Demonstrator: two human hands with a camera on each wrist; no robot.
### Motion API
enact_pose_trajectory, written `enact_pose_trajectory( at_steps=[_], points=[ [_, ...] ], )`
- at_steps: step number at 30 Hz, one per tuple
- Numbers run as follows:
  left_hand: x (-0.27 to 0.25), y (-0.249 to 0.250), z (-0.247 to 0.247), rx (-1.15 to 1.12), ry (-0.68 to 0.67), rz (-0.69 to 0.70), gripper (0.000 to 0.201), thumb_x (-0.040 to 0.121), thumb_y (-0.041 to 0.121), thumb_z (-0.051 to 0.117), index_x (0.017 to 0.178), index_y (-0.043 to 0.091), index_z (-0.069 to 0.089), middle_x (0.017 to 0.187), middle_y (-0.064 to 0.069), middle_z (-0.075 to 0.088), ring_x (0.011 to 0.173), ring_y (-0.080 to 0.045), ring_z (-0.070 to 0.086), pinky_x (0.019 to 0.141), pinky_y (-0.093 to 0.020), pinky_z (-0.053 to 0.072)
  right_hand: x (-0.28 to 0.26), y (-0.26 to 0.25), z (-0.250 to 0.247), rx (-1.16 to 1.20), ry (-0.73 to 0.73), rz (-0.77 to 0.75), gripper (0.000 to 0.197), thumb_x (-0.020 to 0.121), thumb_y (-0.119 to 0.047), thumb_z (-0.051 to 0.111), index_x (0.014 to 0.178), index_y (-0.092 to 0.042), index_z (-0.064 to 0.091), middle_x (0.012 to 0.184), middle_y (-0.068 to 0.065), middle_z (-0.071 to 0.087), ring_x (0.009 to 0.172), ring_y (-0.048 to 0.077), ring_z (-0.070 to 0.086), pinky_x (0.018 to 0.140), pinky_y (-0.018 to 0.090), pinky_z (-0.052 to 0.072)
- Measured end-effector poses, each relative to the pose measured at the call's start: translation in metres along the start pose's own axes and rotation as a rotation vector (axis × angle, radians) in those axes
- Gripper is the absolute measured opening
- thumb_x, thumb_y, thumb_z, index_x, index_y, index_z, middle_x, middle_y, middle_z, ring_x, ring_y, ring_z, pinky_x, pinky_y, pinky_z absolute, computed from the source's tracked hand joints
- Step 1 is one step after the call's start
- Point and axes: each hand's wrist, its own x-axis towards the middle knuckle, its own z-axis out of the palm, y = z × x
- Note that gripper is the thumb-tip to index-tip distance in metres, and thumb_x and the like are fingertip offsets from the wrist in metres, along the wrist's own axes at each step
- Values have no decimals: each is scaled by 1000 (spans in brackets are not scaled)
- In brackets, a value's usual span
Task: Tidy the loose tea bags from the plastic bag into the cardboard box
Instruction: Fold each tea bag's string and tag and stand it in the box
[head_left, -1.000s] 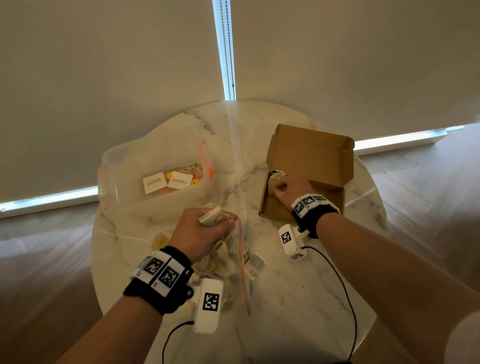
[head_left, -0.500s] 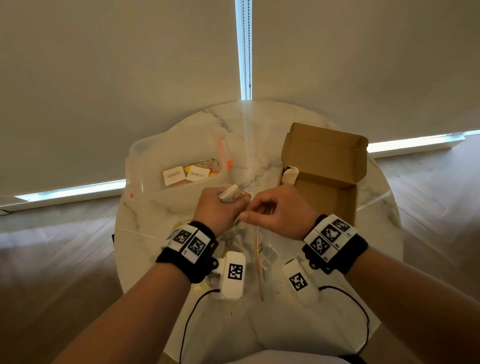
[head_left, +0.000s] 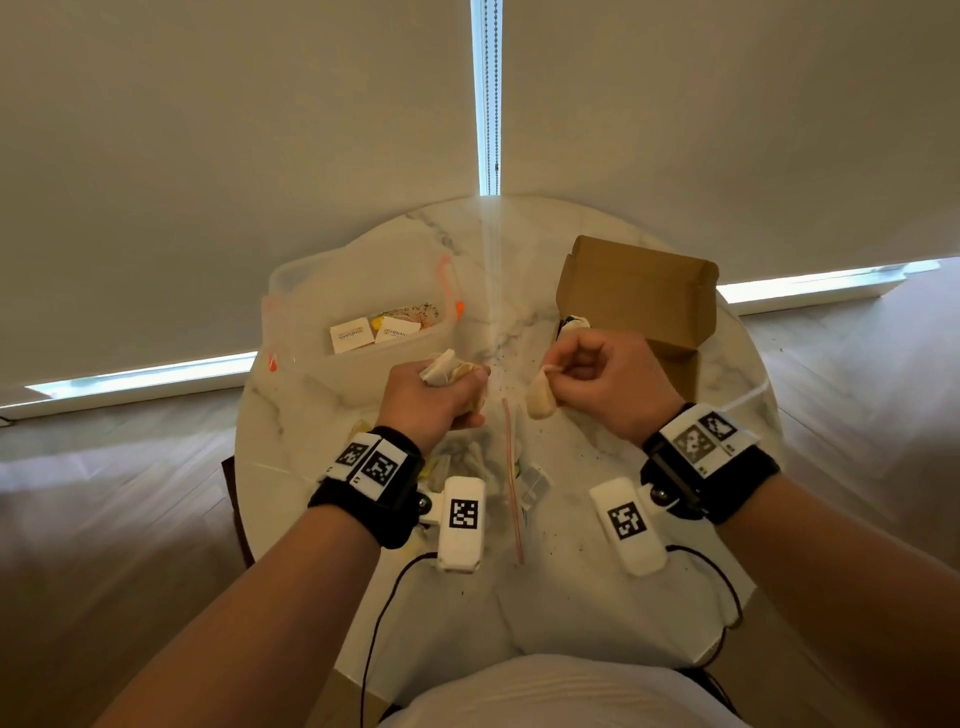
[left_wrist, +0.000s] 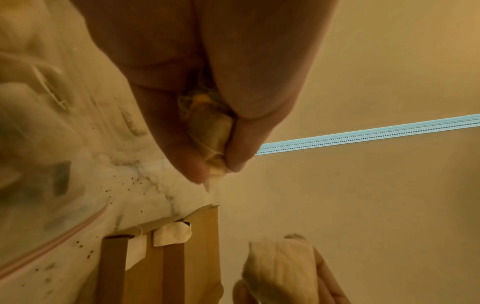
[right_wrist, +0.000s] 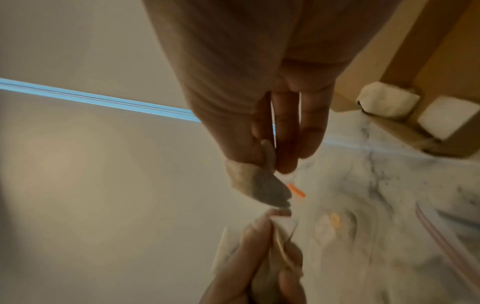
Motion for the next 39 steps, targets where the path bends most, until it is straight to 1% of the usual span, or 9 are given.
enact_pose_trajectory(
  at_steps=[5,10,14,21,23,26,31,35,39],
  points=[
    [-12,-1,-9,20,-54,52,3,85,7,74,84,9,76,87,-14,71,71,-17,66,56,-29,56,-2,-4,-22,-344,4,-41,7,85,-11,73,84,-18,74,74,-10,69,66,2,62,60,9,46],
    [-25,-5,-16,44,-114,76,4,86,6,74,87,8,76,84,-11,70,72,-19,64,59,-33,57,-5,-4,-23,-688,-176,68,6,88,-23,70,84,-20,74,75,-8,64,66,6,56,60,17,40],
    [-35,-6,-17,71,-162,89,5,86,6,74,88,9,77,87,-8,72,73,-17,66,56,-29,56,-14,-11,-15,-641,-234,68,6,88,-25,71,90,-22,76,82,-10,69,74,4,62,69,19,49],
    [-41,-5,-19,237,-289,224,11,87,5,73,96,7,78,77,4,71,65,-11,64,59,-34,59,-18,-37,-5,-467,-207,-32,7,88,-20,72,93,-20,77,84,-14,70,76,-4,62,70,10,47],
    [-44,-3,-20,279,-350,261,13,86,5,74,97,9,79,85,-2,74,66,-11,65,61,-34,59,-18,-45,-4,-472,-187,-79,7,89,-19,70,94,-21,74,82,-16,66,74,-6,60,68,6,45],
    [-48,2,-20,318,-438,307,16,85,2,73,92,15,79,98,-3,76,70,-13,68,60,-30,57,-17,-56,-5,-428,-146,-169,11,89,-12,68,88,-23,66,79,-13,62,72,2,58,66,10,46],
    [-52,6,-16,329,-496,275,13,85,-1,73,96,4,77,104,0,76,76,-14,70,60,-27,57,-6,-51,1,-515,-255,-393,16,86,-2,69,88,-16,77,83,-8,64,71,5,59,69,14,47],
    [-53,8,-16,333,-500,265,14,85,0,73,98,3,77,103,-2,76,75,-13,70,60,-27,57,1,-43,2,-487,-356,-389,21,80,3,72,84,-17,79,81,-5,63,71,-4,55,68,5,41],
    [-53,11,-19,350,-513,279,14,86,1,73,99,4,77,98,-4,76,71,-12,68,60,-28,58,3,-41,1,-520,-371,-300,24,86,3,65,93,-16,78,88,-1,68,73,-1,57,70,6,42]
  ],
)
